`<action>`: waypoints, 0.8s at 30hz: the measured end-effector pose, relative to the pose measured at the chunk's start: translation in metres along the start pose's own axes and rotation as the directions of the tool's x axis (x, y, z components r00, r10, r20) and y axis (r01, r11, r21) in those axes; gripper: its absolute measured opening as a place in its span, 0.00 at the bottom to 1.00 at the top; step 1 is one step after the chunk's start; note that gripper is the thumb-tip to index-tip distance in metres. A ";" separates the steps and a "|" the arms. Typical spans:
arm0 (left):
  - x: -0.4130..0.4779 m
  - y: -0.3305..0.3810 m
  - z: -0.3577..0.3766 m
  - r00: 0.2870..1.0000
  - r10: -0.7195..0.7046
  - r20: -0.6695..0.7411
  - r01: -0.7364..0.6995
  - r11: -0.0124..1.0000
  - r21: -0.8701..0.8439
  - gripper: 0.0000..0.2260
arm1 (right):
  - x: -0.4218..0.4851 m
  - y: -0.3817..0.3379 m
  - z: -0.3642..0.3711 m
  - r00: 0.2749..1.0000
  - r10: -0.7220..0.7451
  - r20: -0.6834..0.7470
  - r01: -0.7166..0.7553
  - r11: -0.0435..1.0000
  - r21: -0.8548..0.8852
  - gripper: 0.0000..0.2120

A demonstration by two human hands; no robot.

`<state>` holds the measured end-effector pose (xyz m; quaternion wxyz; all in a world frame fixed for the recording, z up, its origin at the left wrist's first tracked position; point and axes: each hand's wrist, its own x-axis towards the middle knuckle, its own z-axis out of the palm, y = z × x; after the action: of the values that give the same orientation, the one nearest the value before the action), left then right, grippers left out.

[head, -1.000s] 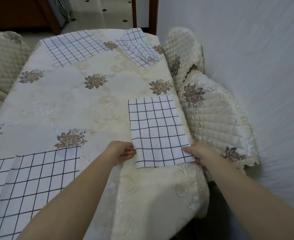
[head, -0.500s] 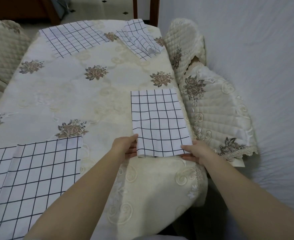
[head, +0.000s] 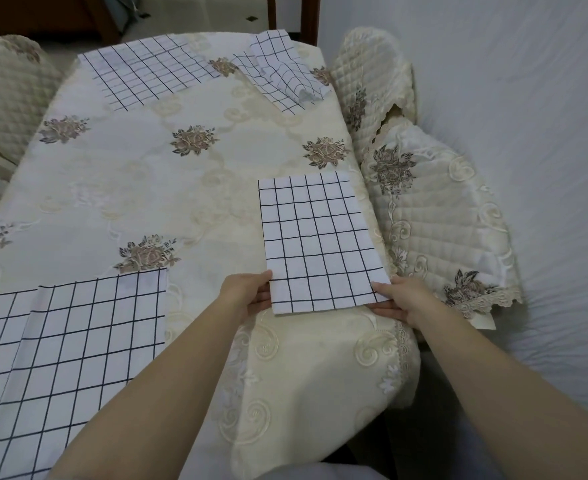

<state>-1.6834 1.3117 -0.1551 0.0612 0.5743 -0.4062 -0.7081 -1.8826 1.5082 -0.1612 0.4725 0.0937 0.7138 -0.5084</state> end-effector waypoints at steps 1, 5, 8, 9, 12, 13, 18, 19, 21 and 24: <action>-0.001 -0.002 -0.002 0.999 -0.028 0.026 0.028 1.000 -0.005 0.09 | -0.001 0.000 -0.001 1.000 0.005 0.004 -0.005 1.000 0.000 0.36; -0.002 -0.011 -0.007 0.997 -0.046 0.058 0.047 0.999 -0.006 0.10 | -0.004 0.000 -0.003 1.000 0.025 -0.001 -0.025 1.000 0.001 0.36; -0.002 -0.014 -0.006 0.999 -0.030 0.035 0.030 1.000 -0.008 0.07 | -0.005 0.002 -0.002 1.000 0.031 0.000 -0.031 1.000 0.002 0.36; -0.002 -0.015 -0.006 0.999 -0.024 0.026 0.024 1.000 -0.005 0.06 | -0.005 0.004 -0.002 1.000 0.030 0.000 -0.030 1.000 -0.001 0.36; -0.001 -0.015 -0.006 1.000 -0.007 -0.009 0.007 1.000 0.011 0.02 | -0.003 0.006 -0.004 1.000 0.025 -0.004 -0.025 1.000 -0.001 0.35; -0.001 -0.016 -0.007 1.000 -0.002 -0.020 0.003 1.000 0.017 0.02 | -0.004 0.006 -0.004 1.000 0.020 -0.005 -0.020 1.000 -0.007 0.35; -0.001 -0.018 -0.009 0.999 -0.023 -0.024 0.024 0.998 0.058 0.02 | -0.004 0.009 -0.008 1.000 0.018 0.002 -0.018 0.998 -0.055 0.34; -0.001 -0.018 -0.010 0.999 -0.039 -0.018 0.040 0.997 0.070 0.03 | -0.004 0.008 -0.009 0.999 0.030 0.013 -0.029 0.997 -0.067 0.33; -0.001 -0.017 -0.012 0.998 -0.070 0.005 0.070 0.993 0.097 0.06 | -0.005 0.004 -0.012 0.998 0.061 0.025 -0.059 0.994 -0.090 0.30; -0.003 -0.017 -0.014 0.993 -0.110 0.046 0.101 0.982 0.157 0.09 | -0.004 0.001 -0.017 0.998 0.068 0.013 -0.066 0.991 -0.116 0.25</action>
<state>-1.6641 1.3174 -0.1640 -0.0323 0.5784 -0.4303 -0.6923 -1.8892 1.5239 -0.1583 0.5000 0.0856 0.7344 -0.4510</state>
